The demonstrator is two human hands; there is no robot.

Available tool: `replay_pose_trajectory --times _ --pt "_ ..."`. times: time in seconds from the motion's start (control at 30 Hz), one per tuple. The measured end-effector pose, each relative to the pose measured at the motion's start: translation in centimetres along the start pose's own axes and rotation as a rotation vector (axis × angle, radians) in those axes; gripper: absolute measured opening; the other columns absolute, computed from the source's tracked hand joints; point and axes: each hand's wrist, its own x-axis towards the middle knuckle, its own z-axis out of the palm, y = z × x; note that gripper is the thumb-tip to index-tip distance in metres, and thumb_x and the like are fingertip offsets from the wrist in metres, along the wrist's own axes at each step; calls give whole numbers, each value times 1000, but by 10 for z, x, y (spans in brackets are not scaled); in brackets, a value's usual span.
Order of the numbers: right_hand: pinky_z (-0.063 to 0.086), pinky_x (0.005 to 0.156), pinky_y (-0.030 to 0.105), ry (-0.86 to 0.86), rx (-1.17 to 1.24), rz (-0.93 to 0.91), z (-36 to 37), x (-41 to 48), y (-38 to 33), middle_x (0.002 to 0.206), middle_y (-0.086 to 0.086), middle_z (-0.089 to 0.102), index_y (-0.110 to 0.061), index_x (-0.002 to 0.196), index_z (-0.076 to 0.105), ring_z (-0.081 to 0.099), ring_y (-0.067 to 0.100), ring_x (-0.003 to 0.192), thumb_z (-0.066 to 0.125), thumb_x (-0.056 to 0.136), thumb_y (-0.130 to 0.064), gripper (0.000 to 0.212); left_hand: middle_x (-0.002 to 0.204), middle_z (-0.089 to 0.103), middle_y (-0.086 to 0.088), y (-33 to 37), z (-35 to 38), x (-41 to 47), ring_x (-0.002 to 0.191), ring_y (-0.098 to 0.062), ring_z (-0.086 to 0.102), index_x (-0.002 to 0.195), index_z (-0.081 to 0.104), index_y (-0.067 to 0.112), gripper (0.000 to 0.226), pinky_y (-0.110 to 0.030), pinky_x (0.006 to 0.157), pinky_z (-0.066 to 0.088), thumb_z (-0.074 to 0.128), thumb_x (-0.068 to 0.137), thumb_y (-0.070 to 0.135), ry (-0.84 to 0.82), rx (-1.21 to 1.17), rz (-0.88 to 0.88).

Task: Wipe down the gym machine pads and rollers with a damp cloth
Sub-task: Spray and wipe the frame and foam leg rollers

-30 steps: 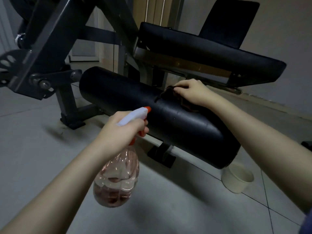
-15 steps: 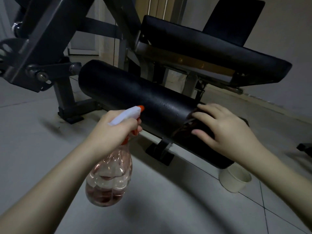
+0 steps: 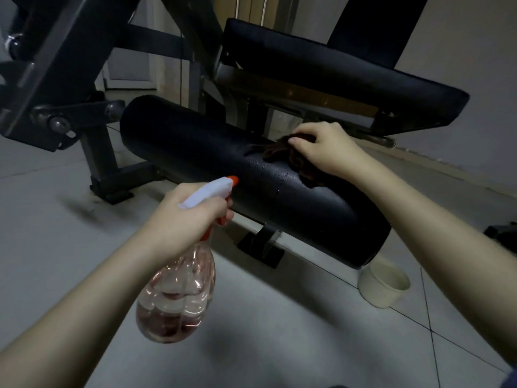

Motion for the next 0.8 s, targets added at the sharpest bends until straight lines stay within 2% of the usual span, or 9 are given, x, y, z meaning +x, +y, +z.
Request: replay_pose_trajectory --times 0.13,0.23,0.3,0.37,0.43,0.5,0.57,0.63,0.8 --pt "47 75 30 46 -21 55 -17 -29 23 94 2 66 -20 106 67 60 16 88 50 96 -35 25 56 68 5 -14 8 -10 61 -13 67 51 66 22 43 -33 72 53 60 82 51 -38 7 62" --pt "52 73 37 72 -24 65 -20 -40 29 88 2 67 -20 101 68 62 18 83 51 92 -44 30 56 67 10 -21 21 -23 48 -2 61 53 67 41 35 -19 52 51 60 86 53 -128 61 195" --pt "53 71 38 35 -29 58 -20 -41 29 84 0 67 -20 98 66 62 16 79 53 88 -52 36 54 64 14 -21 29 -42 49 -2 59 54 64 51 31 -21 52 51 57 82 62 -193 94 229" --pt "53 70 37 -4 -11 47 -23 -44 28 86 -1 66 -20 99 65 63 14 79 56 81 -56 42 54 62 7 -19 27 -67 59 -12 60 56 62 38 25 -36 62 55 57 71 59 -229 124 272" --pt "52 72 35 -17 -1 34 -24 -47 29 91 -3 65 -19 103 64 62 14 83 60 77 -56 45 65 59 -13 -12 21 -96 65 -18 53 65 56 20 21 -50 68 53 56 63 40 -252 86 371" --pt "51 74 33 0 5 25 -25 -49 29 93 -3 65 -20 105 63 61 13 85 64 76 -53 43 73 56 -24 -4 12 -121 61 -16 44 71 53 1 30 -42 57 41 51 68 30 -280 127 456" --pt "50 74 33 32 -11 11 -24 -52 28 94 -3 65 -20 107 64 61 14 86 64 77 -53 45 73 56 -24 -1 7 -128 58 -15 40 73 54 -2 31 -34 56 33 48 74 29 -245 164 503" --pt "50 75 34 64 -42 8 -24 -55 26 97 -2 66 -18 110 64 61 15 89 62 75 -54 50 71 56 -22 1 3 -127 57 -16 41 71 54 -1 33 -33 56 34 47 76 31 -207 198 518" --pt "53 78 42 77 -109 6 -28 -66 21 102 3 67 -18 113 63 62 21 93 55 69 -61 62 78 61 -24 1 -8 -112 67 -32 52 78 58 1 37 -45 61 41 49 71 37 -4 103 457"
